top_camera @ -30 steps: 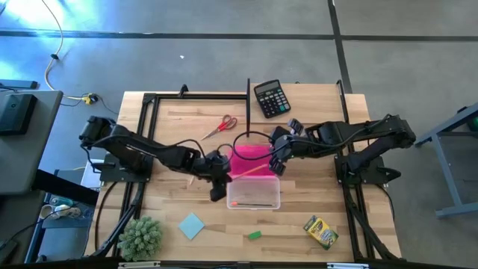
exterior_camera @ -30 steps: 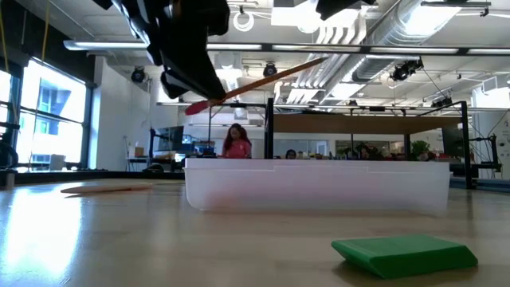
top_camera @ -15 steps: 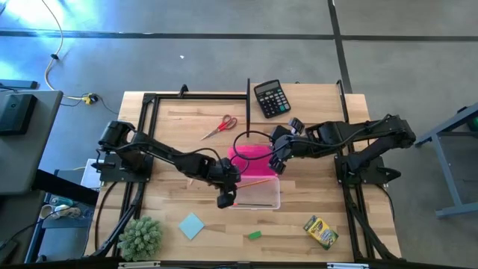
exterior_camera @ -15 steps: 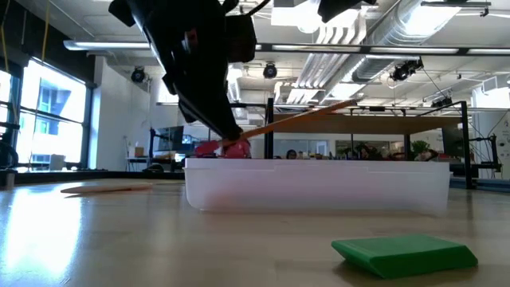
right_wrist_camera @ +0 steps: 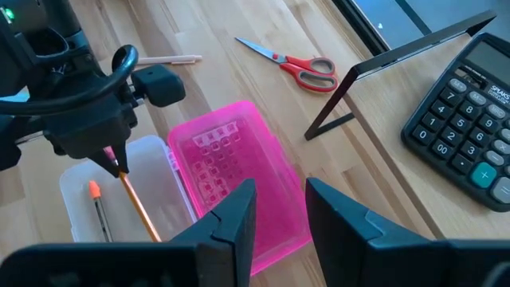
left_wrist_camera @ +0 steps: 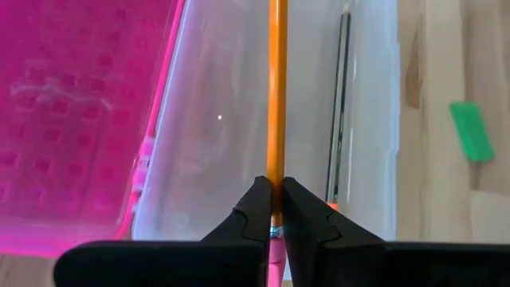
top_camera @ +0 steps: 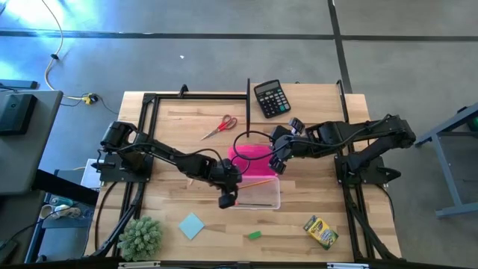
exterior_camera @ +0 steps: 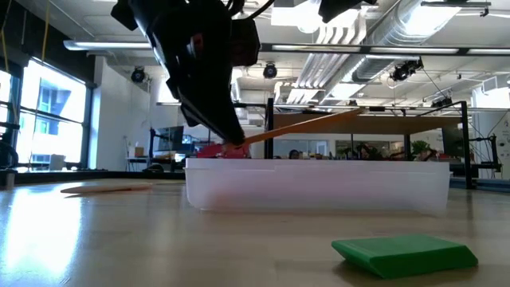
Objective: Pack school essentials
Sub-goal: Put the yellow pencil into the supply box
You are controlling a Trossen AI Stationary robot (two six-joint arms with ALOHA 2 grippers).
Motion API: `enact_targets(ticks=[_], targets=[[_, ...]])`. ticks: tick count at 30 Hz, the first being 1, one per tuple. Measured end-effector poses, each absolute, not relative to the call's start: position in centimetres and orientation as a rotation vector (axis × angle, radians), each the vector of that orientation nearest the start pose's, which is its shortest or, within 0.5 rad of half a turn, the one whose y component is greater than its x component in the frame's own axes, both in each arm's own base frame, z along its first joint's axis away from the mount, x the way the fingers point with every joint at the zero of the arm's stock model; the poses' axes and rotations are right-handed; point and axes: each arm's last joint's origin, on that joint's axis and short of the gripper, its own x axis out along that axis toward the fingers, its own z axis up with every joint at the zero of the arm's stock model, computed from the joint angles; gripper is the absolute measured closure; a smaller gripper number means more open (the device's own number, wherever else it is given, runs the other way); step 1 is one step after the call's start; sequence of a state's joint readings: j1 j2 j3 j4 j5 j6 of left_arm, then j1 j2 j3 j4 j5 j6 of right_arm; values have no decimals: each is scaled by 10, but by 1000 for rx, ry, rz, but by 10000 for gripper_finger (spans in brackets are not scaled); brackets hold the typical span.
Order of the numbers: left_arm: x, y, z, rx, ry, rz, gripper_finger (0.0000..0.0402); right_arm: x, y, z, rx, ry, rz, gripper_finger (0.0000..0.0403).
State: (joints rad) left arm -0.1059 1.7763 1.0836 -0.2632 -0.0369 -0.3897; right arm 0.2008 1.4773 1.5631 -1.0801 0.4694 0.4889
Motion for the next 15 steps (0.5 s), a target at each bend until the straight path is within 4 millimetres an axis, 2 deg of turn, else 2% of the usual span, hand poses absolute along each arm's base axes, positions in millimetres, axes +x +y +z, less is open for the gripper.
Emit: enact_targets(ticks=[15], targets=[[357, -37, 174, -413, 918, 174, 385, 282, 44, 369, 122, 851, -464, 299]])
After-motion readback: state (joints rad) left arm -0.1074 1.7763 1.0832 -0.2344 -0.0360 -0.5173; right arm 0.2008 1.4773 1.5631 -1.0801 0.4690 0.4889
